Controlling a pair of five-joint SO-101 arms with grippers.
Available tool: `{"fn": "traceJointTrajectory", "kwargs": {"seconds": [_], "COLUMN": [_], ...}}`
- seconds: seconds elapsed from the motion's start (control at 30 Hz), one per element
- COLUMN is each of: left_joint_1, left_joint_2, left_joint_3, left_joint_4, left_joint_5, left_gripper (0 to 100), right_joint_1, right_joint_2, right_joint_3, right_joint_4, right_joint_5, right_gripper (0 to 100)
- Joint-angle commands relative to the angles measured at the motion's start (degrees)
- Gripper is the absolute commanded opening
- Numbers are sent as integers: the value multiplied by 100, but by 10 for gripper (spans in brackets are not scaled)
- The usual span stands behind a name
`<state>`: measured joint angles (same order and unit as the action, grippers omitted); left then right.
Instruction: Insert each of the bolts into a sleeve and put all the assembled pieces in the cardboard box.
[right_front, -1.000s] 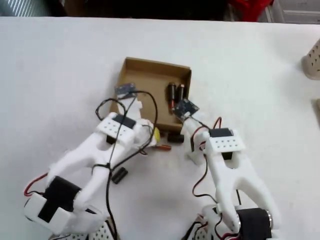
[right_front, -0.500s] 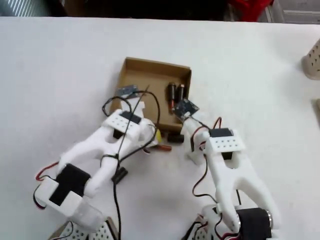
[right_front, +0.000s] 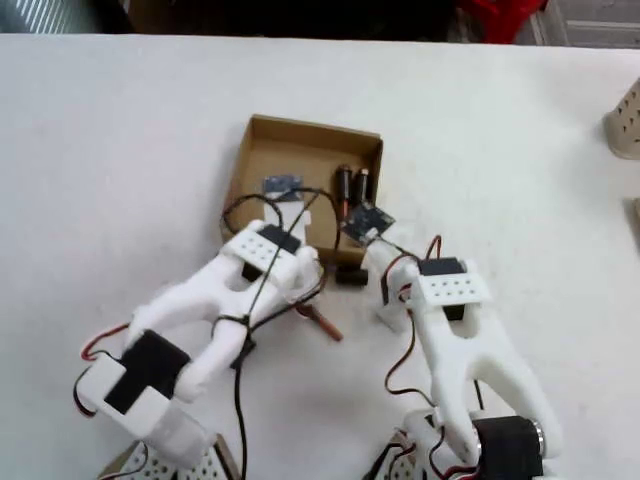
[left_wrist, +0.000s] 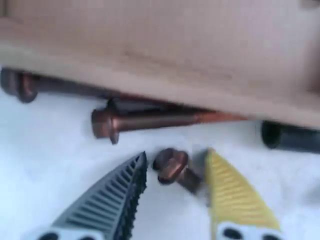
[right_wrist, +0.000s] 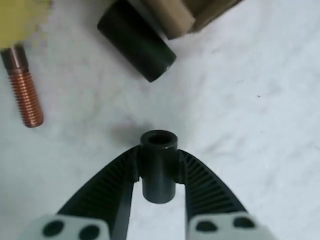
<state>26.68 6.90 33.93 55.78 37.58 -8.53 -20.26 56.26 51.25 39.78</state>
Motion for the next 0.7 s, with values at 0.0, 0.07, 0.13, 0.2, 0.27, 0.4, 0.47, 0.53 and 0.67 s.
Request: {"fn": "traceJointTrajectory", "kwargs": {"seconds": [0.0, 0.07, 0.13, 0.2, 0.27, 0.4, 0.47, 0.53, 0.67], "left_joint_1": [356, 242, 110, 57, 119, 426, 426, 426, 462], "left_joint_2": [-119, -435, -919, -1473, -1956, -2114, -1851, -1464, -620], "left_joint_3": [9, 114, 334, 712, 1116, 1530, 1442, 1257, 782], "left_joint_4": [387, 360, 220, 9, -176, -510, -615, -659, -624], "left_joint_5": [-62, -53, -44, 53, 26, -185, -220, -237, -202], "left_gripper": [443, 457, 456, 446, 416, 273, 193, 158, 249], "right_joint_1": [-75, -75, -75, -75, -75, -110, -154, -154, -154], "right_joint_2": [-84, -84, -84, -84, -84, -84, -84, -84, -84], "right_joint_3": [-26, -26, -26, -26, -26, -26, -9, -9, -9], "right_joint_4": [-84, -84, -84, -84, -84, -84, -84, -84, -84], "right_joint_5": [70, 70, 70, 70, 70, 70, 70, 70, 79], "right_gripper": [16, 16, 16, 16, 16, 16, 16, 16, 16]}}
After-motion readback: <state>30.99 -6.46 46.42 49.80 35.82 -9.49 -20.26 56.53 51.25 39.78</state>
